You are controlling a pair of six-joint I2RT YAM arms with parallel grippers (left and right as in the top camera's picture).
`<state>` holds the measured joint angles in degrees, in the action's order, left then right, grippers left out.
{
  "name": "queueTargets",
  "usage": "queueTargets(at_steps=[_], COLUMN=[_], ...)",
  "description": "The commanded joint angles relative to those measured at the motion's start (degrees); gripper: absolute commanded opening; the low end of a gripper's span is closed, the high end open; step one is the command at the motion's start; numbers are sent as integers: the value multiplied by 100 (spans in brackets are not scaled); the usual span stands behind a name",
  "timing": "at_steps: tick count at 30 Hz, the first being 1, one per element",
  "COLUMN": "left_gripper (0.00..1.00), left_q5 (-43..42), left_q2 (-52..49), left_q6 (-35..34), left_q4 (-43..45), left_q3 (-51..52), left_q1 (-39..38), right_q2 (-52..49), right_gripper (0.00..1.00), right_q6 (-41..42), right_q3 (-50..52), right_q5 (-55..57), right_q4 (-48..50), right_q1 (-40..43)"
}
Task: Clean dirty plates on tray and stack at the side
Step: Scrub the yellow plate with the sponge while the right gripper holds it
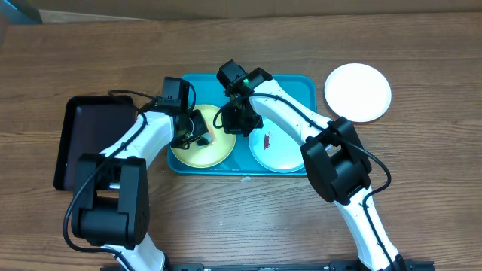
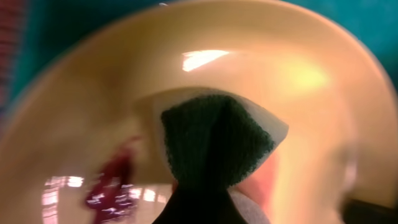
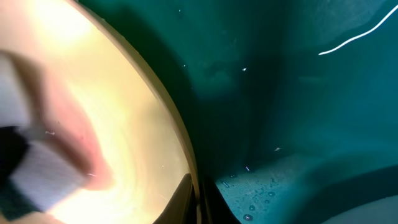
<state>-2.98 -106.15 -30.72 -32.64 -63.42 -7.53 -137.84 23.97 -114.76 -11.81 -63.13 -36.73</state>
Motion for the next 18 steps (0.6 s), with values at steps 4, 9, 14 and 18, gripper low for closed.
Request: queueTargets(at_steps=[4,9,14,18], left_gripper=[4,4,4,4], left_q5=[2459,2481,1799,-133], left_q2=[-260,-260,-260,-260], left_q6=[413,525,531,1145], left_q4=[-599,-1023,-1679,-1578], left_q3=[15,-723,-1788,-2173], left_q1=[118,118,118,118], right_q2=[17,17,17,17], right_gripper=[4,4,4,4], right_q6=[9,9,7,9], right_q3=[-26,-26,-26,-26], right_q5=[304,426,431,428], right_q4=[-83,-153,-170,-153], right_q1=[15,15,15,15])
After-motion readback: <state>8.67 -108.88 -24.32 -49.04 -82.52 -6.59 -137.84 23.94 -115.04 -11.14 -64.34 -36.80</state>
